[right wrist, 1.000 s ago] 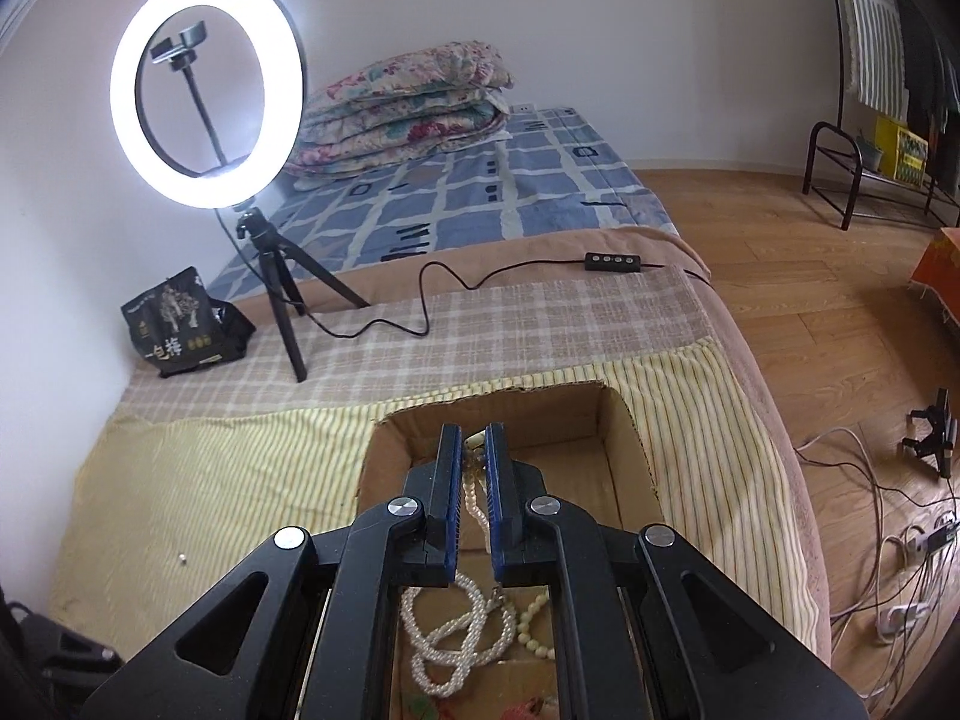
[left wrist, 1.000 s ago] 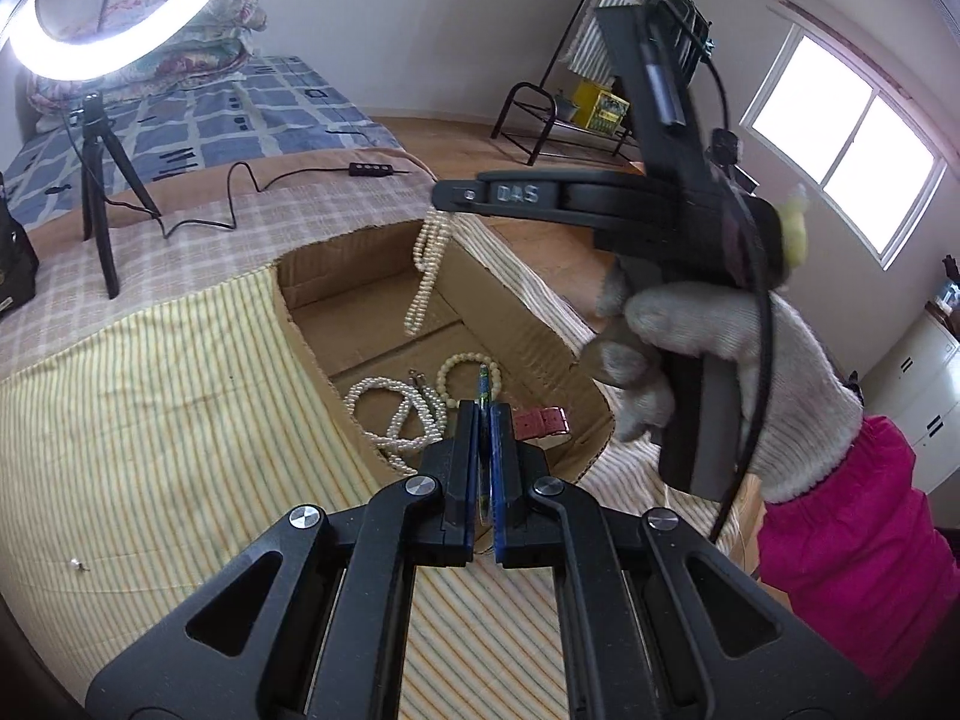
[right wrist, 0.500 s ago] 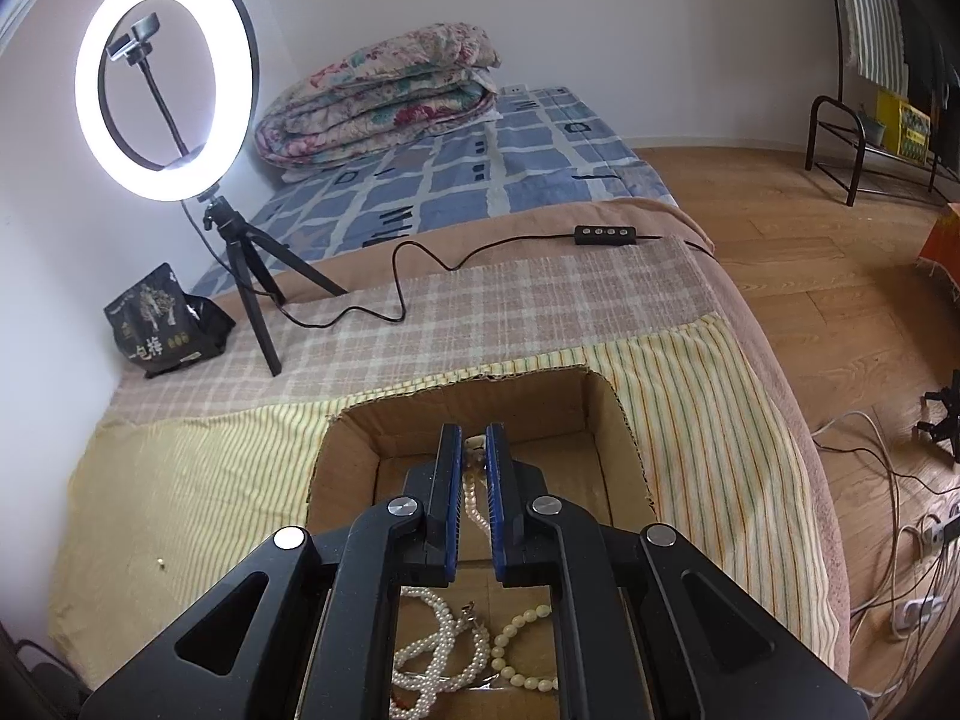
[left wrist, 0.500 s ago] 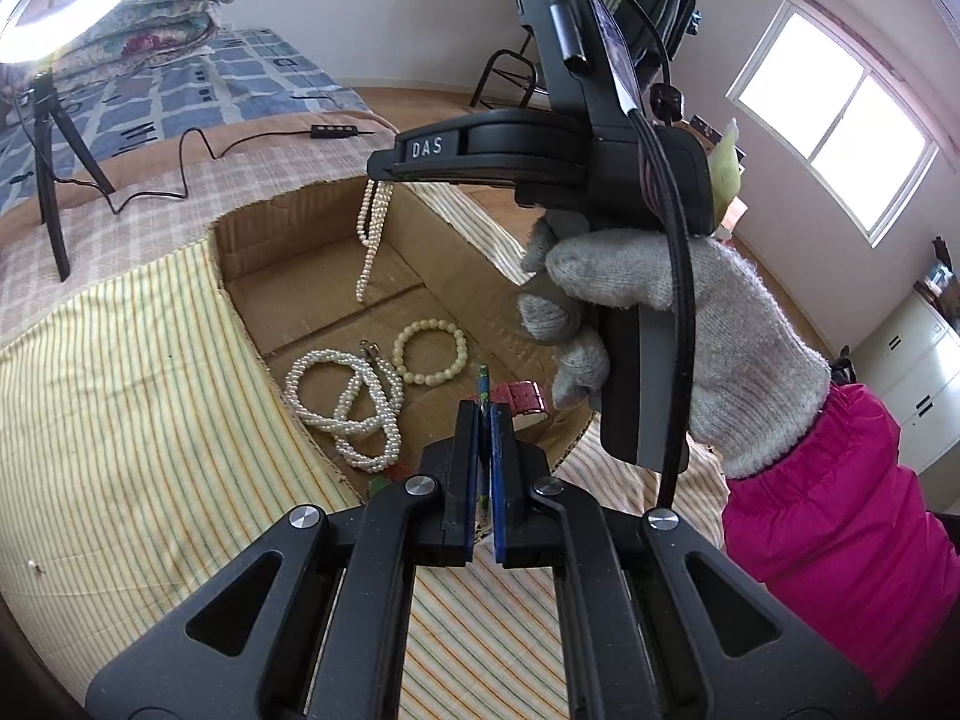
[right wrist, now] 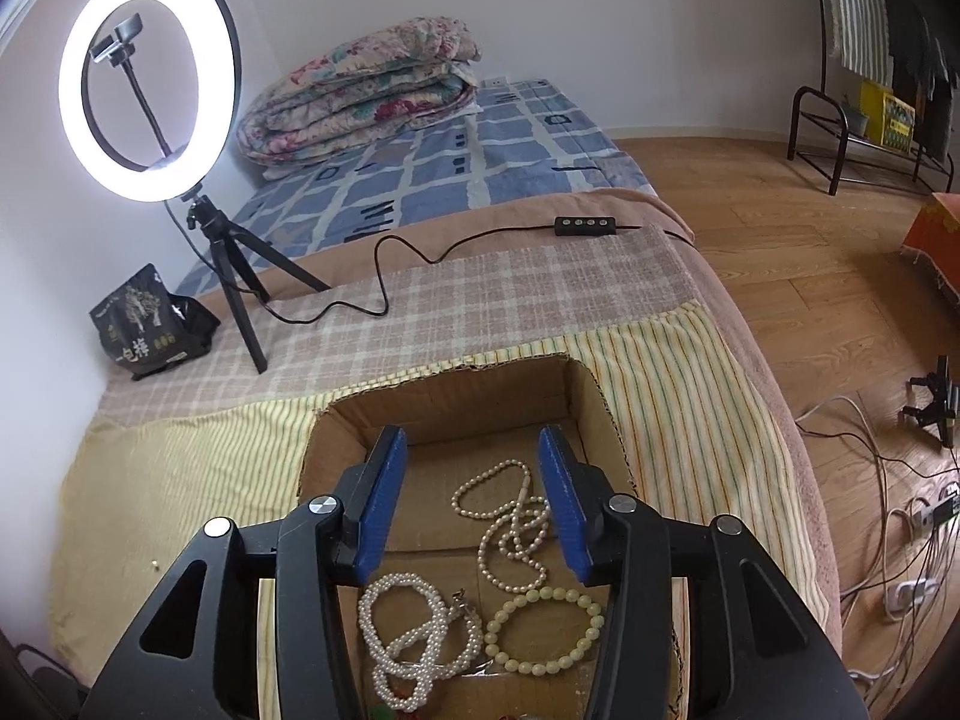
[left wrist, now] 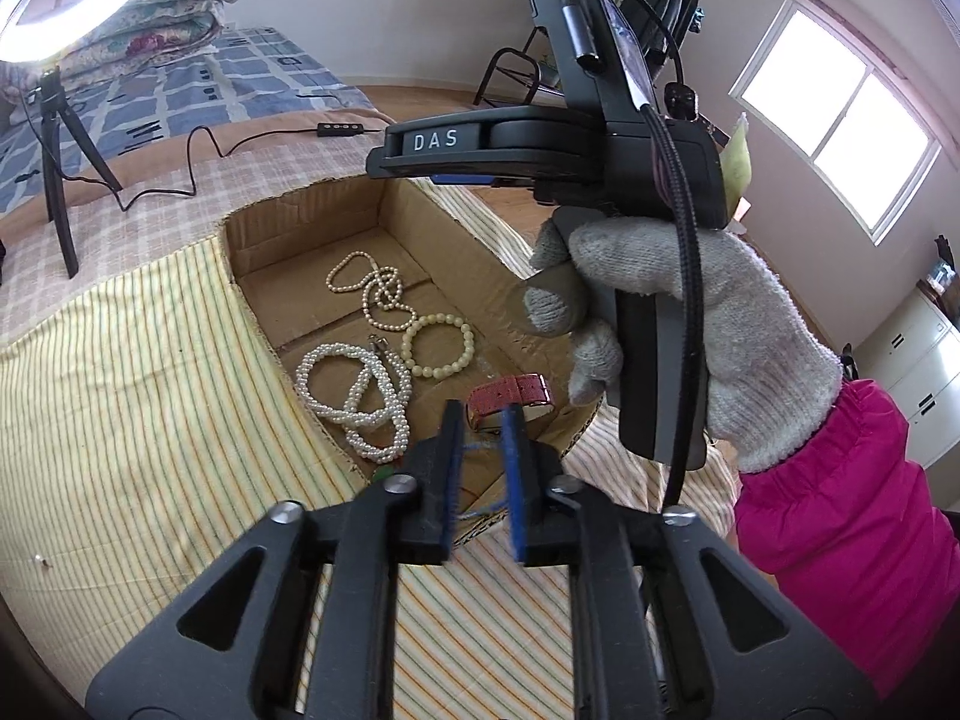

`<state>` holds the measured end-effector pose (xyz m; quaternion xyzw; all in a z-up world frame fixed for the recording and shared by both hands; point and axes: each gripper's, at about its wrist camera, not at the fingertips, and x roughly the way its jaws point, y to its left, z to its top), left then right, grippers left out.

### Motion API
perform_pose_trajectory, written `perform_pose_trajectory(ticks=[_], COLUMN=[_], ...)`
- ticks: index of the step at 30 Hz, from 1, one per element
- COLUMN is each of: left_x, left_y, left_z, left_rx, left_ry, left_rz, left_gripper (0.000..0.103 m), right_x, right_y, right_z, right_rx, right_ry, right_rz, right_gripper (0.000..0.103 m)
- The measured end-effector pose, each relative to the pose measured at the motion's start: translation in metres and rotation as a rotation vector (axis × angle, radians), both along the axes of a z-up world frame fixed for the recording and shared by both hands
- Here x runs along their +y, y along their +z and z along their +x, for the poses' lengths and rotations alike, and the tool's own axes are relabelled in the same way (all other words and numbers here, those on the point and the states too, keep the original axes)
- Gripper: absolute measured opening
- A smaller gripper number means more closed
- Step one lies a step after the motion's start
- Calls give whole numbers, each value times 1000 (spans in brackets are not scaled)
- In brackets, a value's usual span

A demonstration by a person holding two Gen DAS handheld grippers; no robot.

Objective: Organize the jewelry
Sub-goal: 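Open both grippers to drop the bangle and pearl strand into the box, then move left gripper to one pearl stud earring while right gripper approaches the other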

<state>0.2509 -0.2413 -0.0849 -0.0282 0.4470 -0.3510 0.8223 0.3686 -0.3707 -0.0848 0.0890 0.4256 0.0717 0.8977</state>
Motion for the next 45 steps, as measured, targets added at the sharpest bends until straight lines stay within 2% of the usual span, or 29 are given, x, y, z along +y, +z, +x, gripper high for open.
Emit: perform_pose_trajectory(ticks=[7, 15, 16, 17, 19, 27, 33, 38, 45], left_x=[14, 54, 59, 66, 79, 139, 192, 230, 258], left_y=[6, 18, 20, 21, 23, 23, 10, -3, -22], left_z=[-4, -11, -11, -12, -13, -8, 2, 11, 16], left_rx=[-18, -39, -39, -40, -45, -52, -38, -14, 19], left_ry=[16, 70, 78, 86, 106, 204, 306, 377, 415], left_rz=[12, 18, 18, 19, 24, 65, 103, 121, 168], left_gripper=[16, 16, 16, 16, 16, 16, 16, 16, 16], right_x=[6, 14, 15, 16, 20, 41, 86, 136, 188], right_y=[14, 37, 40, 41, 44, 47, 42, 29, -1], right_z=[-10, -36, -41, -46, -55, -86, -114, -139, -172], right_rx=[-13, -37, -38, -40, -50, -48, -47, -52, -33], right_ry=[-3, -13, -14, -18, -25, 18, 141, 308, 521], right_rz=[-27, -49, -49, -52, -65, -87, -137, -178, -242], right_gripper=[44, 45, 49, 57, 63, 63, 63, 63, 63])
